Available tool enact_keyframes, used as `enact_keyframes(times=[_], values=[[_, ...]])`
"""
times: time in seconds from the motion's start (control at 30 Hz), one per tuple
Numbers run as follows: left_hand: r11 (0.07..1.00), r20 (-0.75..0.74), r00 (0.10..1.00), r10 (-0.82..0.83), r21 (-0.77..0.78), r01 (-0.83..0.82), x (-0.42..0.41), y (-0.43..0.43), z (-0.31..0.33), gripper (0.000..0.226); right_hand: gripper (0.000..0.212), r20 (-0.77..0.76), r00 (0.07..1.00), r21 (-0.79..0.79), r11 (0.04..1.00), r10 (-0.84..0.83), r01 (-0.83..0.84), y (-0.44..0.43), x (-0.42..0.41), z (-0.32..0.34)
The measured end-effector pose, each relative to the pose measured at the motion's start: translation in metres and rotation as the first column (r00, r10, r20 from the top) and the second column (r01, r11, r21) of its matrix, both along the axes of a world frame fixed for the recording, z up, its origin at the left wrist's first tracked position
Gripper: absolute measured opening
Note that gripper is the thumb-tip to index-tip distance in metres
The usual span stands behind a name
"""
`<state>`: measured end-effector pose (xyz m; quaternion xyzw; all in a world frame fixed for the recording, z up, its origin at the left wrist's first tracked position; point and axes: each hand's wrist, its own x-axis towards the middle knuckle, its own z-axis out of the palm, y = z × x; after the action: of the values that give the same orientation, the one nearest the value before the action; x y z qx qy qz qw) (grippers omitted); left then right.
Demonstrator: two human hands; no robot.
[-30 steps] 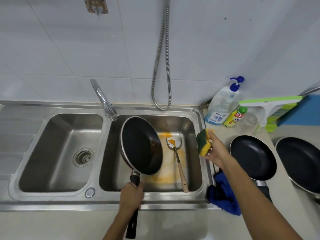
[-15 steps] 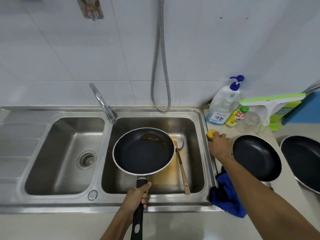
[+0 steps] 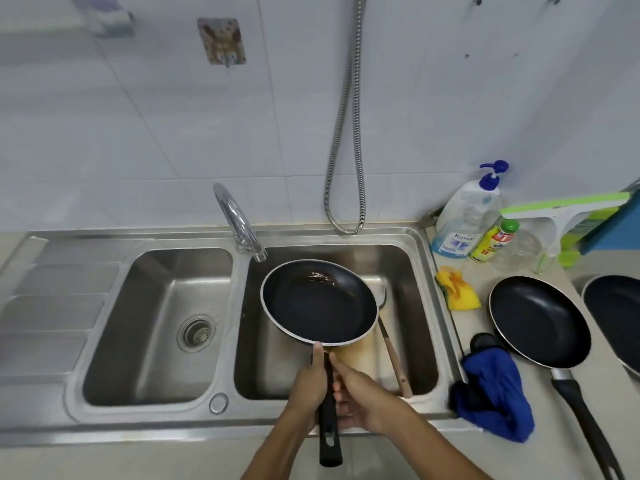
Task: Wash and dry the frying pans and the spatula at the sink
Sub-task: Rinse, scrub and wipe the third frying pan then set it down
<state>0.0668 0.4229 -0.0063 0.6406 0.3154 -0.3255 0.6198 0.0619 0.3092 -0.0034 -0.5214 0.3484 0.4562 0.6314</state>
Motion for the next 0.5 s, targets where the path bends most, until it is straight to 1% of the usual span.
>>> enact_keyframes(times=[0.1, 0.2, 0.3, 0.37, 0.43, 0.5], values=[[0.997, 0.031, 0.999, -0.031, 0.066, 0.029, -0.002, 0.003, 0.004, 0.091, 0.063, -0.01, 0.996, -0.027, 0.995, -0.092, 0.091, 0.022, 0.003, 0.002], [0.987, 0.063, 0.992, -0.111, 0.12, 0.103, -0.004, 0.013, 0.012, 0.094, 0.055, 0.055, 0.992, -0.075, 0.99, -0.116, 0.12, 0.033, 0.001, 0.0], [0.958, 0.125, 0.97, -0.209, 0.225, 0.178, -0.006, 0.025, 0.019, 0.084, 0.05, 0.134, 0.982, -0.067, 0.987, -0.136, 0.145, 0.041, -0.003, -0.008], [0.915, 0.173, 0.937, -0.304, 0.327, 0.236, -0.008, 0.028, 0.022, 0.076, 0.053, 0.172, 0.968, -0.038, 0.981, -0.183, 0.192, 0.048, -0.008, -0.011], [0.858, 0.201, 0.893, -0.403, 0.422, 0.292, -0.012, 0.031, 0.02, 0.072, 0.049, 0.179, 0.949, 0.008, 0.965, -0.259, 0.262, 0.057, -0.014, -0.009], [0.799, 0.173, 0.848, -0.502, 0.468, 0.377, -0.017, 0.04, 0.014, 0.077, 0.045, 0.187, 0.929, 0.041, 0.947, -0.32, 0.318, 0.061, -0.017, -0.005]])
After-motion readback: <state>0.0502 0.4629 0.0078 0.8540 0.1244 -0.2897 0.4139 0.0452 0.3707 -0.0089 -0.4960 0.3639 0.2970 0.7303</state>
